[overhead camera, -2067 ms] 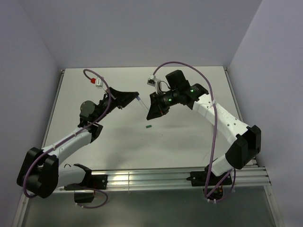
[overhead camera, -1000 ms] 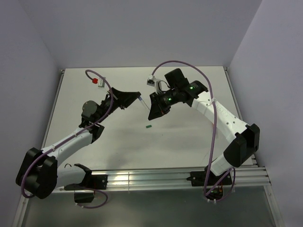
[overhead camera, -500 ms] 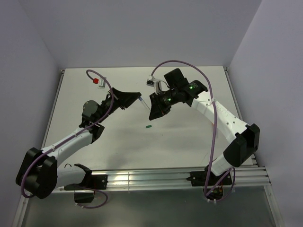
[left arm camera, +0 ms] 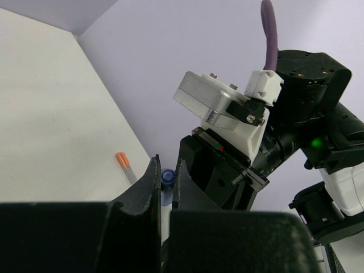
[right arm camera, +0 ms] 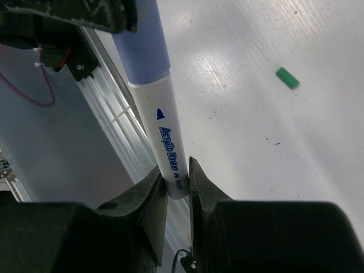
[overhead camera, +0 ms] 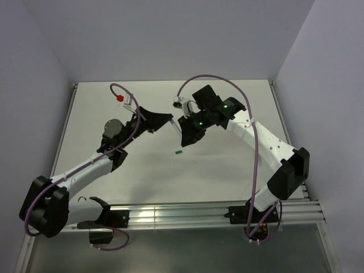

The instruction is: Insert the pens into the pen caps

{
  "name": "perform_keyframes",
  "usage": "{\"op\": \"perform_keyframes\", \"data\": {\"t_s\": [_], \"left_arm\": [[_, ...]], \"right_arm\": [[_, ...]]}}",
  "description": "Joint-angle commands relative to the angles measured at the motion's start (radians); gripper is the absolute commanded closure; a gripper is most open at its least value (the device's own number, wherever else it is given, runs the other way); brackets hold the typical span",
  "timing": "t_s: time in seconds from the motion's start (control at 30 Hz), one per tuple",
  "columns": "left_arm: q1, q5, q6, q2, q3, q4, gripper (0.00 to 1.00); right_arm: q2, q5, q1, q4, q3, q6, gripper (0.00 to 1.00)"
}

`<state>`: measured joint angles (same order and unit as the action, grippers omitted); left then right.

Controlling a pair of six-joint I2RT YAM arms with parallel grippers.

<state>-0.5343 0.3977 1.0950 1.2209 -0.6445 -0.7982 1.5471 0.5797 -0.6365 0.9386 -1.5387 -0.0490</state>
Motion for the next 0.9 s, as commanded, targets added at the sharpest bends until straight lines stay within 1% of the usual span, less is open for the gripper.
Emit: {"op": "perform_keyframes", "data": {"t_s": [0.0, 0.1, 0.2, 0.33, 0.47, 0.5, 0.63, 0.87], "left_arm": [[-0.156, 0.432, 0.008, 0.029, 0.068, 0.333, 1.00], [-0.156, 0.423, -0.015, 0.020, 0.074, 0.356, 1.00], [-0.144, 0.431, -0.017, 0.012, 0.071, 0.340, 1.00], [-0.104, 0.464, 0.005, 0.015, 0.043, 0.251, 1.00], [-0.060, 0.541, 0.019, 0.025, 0.003, 0.133, 1.00], [-0.056, 0.552, 0.019, 0.025, -0.001, 0.117, 1.00], [-0.049, 0.575, 0.031, 0.009, -0.029, 0.062, 0.96], [0.022, 0.573, 0.046, -0.009, -0.035, 0.053, 1.00]], "right_arm": [[-0.012, -0.092, 0.023, -0.597, -0.167, 0.012, 1.00], [-0.015, -0.092, 0.026, -0.597, -0.167, 0.015, 1.00], [-0.019, -0.072, 0.029, -0.597, -0.169, 0.021, 1.00], [-0.022, 0.003, 0.035, -0.598, -0.156, 0.041, 1.00], [-0.036, 0.063, 0.040, -0.598, -0.135, 0.047, 1.00], [-0.042, 0.074, 0.041, -0.598, -0.130, 0.078, 1.00], [-0.064, 0.120, 0.047, -0.606, -0.112, 0.097, 1.00], [-0.091, 0.160, 0.073, -0.624, -0.087, 0.133, 1.00]]}}
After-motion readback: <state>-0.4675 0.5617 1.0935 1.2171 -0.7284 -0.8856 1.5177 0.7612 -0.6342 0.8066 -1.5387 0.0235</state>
